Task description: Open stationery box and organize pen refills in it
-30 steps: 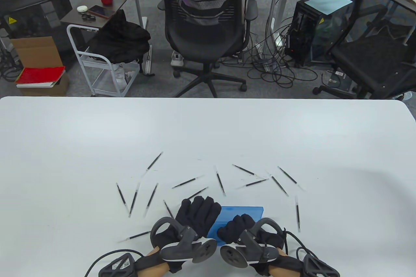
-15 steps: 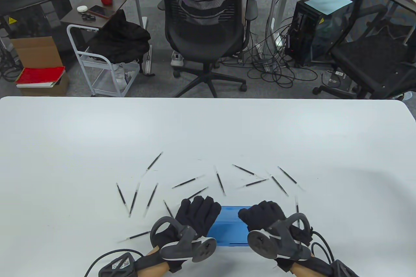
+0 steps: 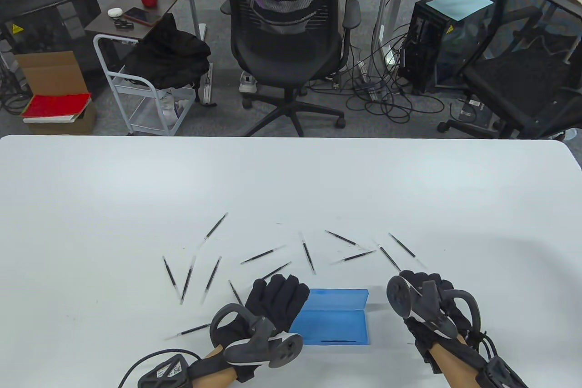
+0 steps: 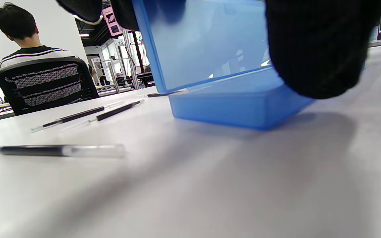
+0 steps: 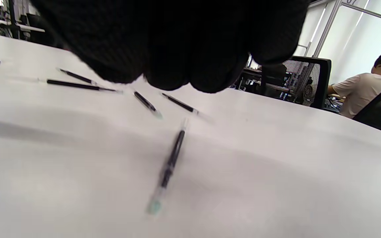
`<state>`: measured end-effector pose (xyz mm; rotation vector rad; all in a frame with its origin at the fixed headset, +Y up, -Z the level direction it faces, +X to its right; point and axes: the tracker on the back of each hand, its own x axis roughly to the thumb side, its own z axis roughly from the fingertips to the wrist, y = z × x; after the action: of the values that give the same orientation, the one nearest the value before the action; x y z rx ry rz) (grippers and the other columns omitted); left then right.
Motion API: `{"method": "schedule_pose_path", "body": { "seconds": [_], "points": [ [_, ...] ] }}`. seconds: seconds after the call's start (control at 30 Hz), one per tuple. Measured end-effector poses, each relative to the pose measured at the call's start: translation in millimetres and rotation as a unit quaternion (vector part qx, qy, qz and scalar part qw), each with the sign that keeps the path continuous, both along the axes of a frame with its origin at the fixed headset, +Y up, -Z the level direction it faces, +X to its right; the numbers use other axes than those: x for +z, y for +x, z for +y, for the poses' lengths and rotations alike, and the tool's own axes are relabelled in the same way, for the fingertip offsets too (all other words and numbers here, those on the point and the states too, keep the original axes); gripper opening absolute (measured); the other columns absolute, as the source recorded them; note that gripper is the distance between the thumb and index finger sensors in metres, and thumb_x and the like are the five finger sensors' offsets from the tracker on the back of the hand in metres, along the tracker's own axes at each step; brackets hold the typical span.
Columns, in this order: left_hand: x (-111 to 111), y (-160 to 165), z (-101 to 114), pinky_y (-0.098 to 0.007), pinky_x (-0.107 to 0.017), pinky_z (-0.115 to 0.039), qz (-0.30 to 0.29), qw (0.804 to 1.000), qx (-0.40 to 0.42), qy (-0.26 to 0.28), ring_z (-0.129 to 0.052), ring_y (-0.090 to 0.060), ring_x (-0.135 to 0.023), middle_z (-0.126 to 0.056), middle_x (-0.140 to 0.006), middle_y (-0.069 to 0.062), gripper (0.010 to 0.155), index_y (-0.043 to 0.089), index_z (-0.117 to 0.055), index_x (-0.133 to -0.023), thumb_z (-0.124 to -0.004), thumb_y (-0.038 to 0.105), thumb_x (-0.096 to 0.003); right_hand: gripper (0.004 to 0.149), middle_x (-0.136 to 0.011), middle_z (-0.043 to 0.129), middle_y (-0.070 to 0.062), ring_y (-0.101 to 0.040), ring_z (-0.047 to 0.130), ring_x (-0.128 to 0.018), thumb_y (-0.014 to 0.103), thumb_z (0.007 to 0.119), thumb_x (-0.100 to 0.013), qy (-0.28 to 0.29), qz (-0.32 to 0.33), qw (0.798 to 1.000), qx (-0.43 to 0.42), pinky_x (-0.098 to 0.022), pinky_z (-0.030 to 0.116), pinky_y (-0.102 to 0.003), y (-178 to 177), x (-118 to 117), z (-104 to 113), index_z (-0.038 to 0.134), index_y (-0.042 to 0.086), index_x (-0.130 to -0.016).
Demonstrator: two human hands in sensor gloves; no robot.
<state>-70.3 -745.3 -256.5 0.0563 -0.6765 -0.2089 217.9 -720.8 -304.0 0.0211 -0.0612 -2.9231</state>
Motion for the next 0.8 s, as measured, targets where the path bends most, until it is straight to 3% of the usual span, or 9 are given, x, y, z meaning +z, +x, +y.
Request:
{"method": "schedule_pose_path", "body": {
  "seconds": [0.23,0.4,0.8],
  "points": [
    [0,0,0,-0.068,-0.083,-0.047,0.000,1.000,-0.001,0.001,-0.042,-0.048,-0.118,-0.024,-0.129,-0.018,0.113,0.013,-0.016,-0.120,-0.083,0.061,-0.0428,0.057,-0.082,0.097,-0.007,-0.036,0.096,-0.074,0.039,0.089,-0.047,-0.030,-0.060,0.998,0.006,-0.066,0.074,-0.060,10,-9,-19,0.075,0.016,-0.097],
    [0,0,0,-0.068,-0.083,-0.047,0.000,1.000,-0.002,0.001,-0.042,-0.049,-0.117,-0.024,-0.129,-0.018,0.113,0.013,-0.016,-0.120,-0.083,0.062,-0.0428,0.056,-0.081,0.097,-0.007,-0.035,0.096,-0.073,0.038,0.089,-0.047,-0.036,-0.069,0.997,0.016,-0.065,0.075,-0.059,7,-11,-28,0.075,0.016,-0.097],
    [1,0,0,-0.068,-0.083,-0.048,0.000,1.000,-0.004,0.004,-0.043,-0.048,-0.117,-0.024,-0.128,-0.018,0.113,0.013,-0.017,-0.120,-0.083,0.062,-0.0429,0.052,-0.077,0.098,-0.007,-0.035,0.098,-0.069,0.033,0.089,-0.048,-0.021,-0.121,0.992,0.023,-0.062,0.077,-0.060,2,-15,-31,0.077,0.014,-0.095]
  ]
}}
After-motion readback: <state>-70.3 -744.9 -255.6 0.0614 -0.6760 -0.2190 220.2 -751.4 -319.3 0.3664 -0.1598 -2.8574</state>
